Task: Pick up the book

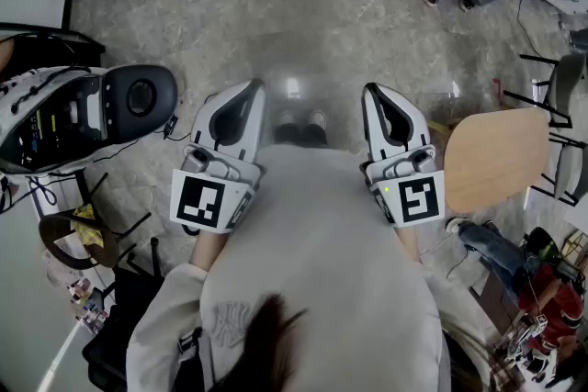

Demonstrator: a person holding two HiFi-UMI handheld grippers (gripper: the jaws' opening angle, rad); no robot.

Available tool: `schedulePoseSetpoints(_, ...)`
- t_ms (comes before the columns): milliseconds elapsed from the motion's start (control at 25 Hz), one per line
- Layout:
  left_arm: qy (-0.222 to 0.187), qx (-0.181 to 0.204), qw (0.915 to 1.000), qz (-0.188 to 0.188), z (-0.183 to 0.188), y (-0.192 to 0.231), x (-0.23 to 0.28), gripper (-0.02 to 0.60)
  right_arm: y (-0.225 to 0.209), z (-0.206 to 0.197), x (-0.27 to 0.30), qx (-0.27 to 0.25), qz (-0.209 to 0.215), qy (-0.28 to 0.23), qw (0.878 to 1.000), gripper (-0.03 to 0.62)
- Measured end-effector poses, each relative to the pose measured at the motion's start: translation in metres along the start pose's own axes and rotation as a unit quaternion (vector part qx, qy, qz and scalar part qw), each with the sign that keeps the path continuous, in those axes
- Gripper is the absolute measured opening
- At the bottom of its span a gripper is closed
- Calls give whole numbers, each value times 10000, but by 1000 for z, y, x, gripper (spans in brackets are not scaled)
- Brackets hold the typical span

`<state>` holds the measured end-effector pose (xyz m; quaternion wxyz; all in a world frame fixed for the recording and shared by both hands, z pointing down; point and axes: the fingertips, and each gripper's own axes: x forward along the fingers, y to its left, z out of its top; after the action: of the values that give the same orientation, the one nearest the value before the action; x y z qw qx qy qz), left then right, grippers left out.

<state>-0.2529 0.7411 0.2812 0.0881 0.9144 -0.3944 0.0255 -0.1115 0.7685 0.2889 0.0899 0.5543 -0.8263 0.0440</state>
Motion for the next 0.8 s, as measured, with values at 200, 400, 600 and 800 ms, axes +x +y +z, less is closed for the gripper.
schedulePoseSetpoints(200, -56, 25, 10000, -27, 4, -7, 8, 9, -11, 2, -4, -5, -14, -66, 10000, 17)
schedulePoseSetpoints(400, -119, 146, 9998, -30, 13, -18, 16, 9, -21, -2, -13, 61, 144, -41, 9999, 18)
schedulePoseSetpoints(600, -92, 160, 9998, 38, 12, -33, 19, 9, -32, -2, -25, 107, 193, -48, 9997, 18)
schedulePoseSetpoints(800, -114, 194, 9995, 209, 11, -38, 28, 9, -43, -3, -28, 190, 421, -271, 9986, 18)
